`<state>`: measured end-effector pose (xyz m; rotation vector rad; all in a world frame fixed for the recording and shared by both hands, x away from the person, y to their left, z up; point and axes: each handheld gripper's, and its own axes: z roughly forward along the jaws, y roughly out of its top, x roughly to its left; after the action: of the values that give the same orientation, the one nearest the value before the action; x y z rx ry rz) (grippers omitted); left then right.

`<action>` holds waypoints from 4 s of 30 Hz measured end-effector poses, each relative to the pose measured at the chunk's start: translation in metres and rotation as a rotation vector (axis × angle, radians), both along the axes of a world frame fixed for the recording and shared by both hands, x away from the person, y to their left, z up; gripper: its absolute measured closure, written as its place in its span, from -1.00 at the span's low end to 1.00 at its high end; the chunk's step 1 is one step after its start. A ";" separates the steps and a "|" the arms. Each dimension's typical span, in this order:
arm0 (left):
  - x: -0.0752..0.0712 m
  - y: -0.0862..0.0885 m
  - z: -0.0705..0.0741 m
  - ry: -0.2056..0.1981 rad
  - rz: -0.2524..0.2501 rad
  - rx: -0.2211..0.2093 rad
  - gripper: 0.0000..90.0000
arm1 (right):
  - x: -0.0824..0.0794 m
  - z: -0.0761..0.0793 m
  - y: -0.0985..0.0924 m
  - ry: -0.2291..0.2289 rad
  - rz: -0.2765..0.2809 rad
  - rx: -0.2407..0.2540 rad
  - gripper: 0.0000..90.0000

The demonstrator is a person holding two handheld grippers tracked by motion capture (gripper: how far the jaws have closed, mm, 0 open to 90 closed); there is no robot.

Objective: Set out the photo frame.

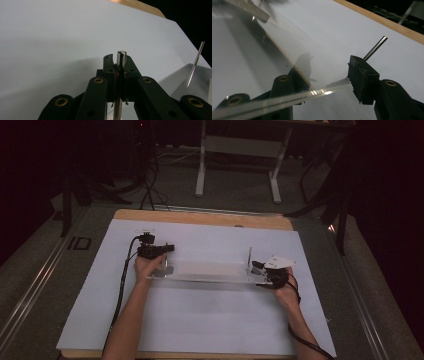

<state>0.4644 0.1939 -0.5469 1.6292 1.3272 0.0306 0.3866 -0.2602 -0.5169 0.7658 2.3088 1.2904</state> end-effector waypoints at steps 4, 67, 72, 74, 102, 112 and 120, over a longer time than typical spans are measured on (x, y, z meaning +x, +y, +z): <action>0.001 0.001 0.000 0.005 0.001 0.002 0.78 | 0.002 0.001 -0.001 0.018 0.002 0.023 0.11; -0.105 0.037 0.030 -0.365 -0.226 0.221 0.16 | 0.010 0.010 0.001 0.078 -0.021 0.048 0.11; -0.106 0.025 0.034 -0.405 -0.242 0.267 -0.12 | 0.010 0.010 0.001 0.079 -0.021 0.048 0.11; -0.105 0.020 0.034 -0.423 -0.234 0.266 -0.25 | 0.010 0.010 0.001 0.079 -0.022 0.048 0.11; -0.107 0.003 0.039 -0.522 -0.227 0.203 -0.13 | 0.011 0.010 0.000 0.094 -0.036 0.076 0.07; -0.105 0.004 0.040 -0.526 -0.227 0.195 -0.13 | 0.013 0.012 0.000 0.109 -0.036 0.083 0.03; -0.102 0.003 0.041 -0.517 -0.216 0.188 -0.13 | 0.011 0.016 -0.004 0.086 -0.018 0.093 0.01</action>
<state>0.3625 0.1971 -0.5054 1.7593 0.7680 0.4289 0.3978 -0.2639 -0.5005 0.8866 2.3157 1.3912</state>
